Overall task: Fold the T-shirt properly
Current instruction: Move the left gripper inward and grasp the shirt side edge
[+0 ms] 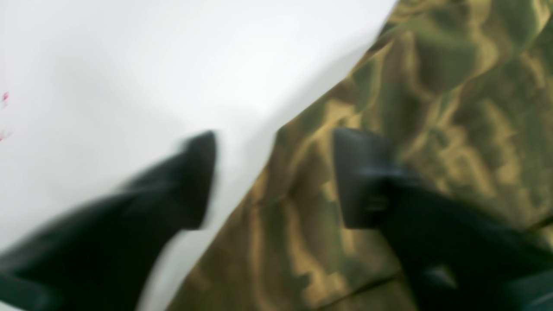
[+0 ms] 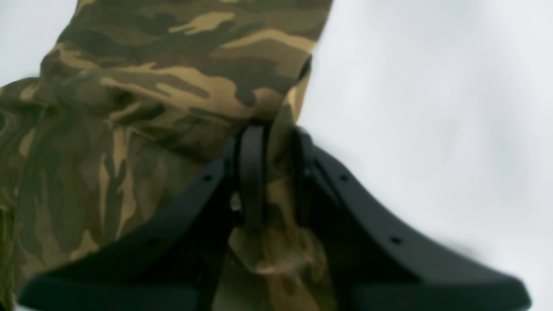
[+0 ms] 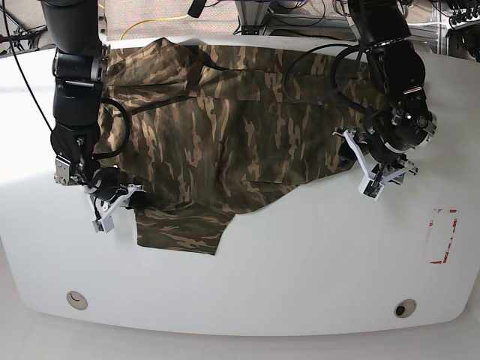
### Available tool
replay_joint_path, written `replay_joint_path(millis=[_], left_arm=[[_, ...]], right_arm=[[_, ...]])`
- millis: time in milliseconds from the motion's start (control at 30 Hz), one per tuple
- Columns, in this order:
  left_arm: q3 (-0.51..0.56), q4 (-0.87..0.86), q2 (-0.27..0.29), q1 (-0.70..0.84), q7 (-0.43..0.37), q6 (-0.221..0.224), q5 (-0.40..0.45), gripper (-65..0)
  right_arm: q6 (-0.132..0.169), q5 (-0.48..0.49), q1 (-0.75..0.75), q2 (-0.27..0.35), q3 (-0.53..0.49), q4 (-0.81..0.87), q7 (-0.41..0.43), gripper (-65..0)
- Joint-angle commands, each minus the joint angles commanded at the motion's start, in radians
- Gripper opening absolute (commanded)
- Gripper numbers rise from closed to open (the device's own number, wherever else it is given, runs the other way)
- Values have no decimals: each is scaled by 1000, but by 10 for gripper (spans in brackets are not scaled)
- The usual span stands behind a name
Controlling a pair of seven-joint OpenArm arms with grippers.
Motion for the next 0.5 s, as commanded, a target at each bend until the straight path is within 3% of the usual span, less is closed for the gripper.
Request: replay_joint_path(millis=[67,267,433,500], left_arm=[[0,-31,0,-25,0,18,0,-172],[0,-198,0,-95,2,6,0,-172],[2,-282,-2,-123,2,-43,0,-175],[2,-299,-2,-123,2,-44,0,-207]], right_arm=[[0,0,0,-3,0,0,0,-549],[0,0,0,-5,0,0,0,-550],[0,0,0,-5,3,0,0,-550],[0,2,0,-5,3,0,0,-552]])
